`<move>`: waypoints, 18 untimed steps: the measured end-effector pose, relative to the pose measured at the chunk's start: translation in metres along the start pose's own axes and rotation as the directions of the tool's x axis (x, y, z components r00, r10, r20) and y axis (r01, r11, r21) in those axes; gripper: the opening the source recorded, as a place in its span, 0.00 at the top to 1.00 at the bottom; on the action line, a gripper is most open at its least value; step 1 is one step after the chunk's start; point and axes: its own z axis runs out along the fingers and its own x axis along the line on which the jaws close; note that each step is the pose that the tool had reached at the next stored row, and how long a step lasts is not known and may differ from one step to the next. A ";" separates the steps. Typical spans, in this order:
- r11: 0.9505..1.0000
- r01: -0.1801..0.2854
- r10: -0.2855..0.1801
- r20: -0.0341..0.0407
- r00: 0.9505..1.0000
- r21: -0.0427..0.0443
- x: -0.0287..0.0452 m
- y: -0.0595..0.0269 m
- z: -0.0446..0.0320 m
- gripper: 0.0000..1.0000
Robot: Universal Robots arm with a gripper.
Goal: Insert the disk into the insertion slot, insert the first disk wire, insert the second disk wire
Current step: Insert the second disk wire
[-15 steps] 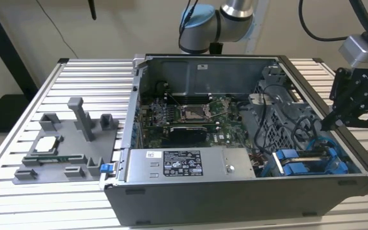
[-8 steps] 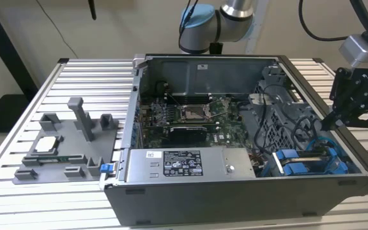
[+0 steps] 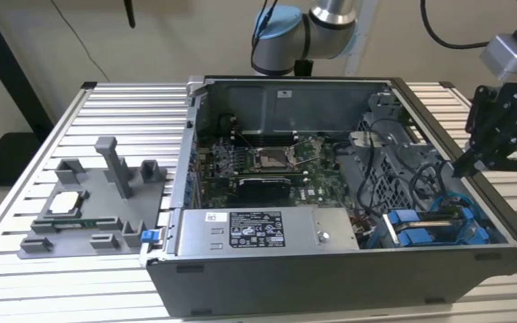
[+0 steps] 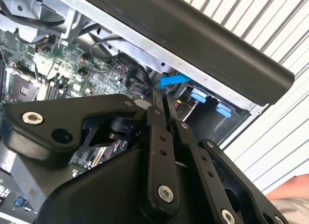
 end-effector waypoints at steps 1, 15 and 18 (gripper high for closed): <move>1.000 0.000 0.000 0.000 1.000 0.000 -0.0001 0.0012 -0.0008 1.00; 1.000 0.000 0.000 0.000 1.000 0.000 0.0006 0.0253 -0.0068 1.00; 1.000 0.000 0.000 -0.001 1.000 0.000 0.0008 0.0307 -0.0076 1.00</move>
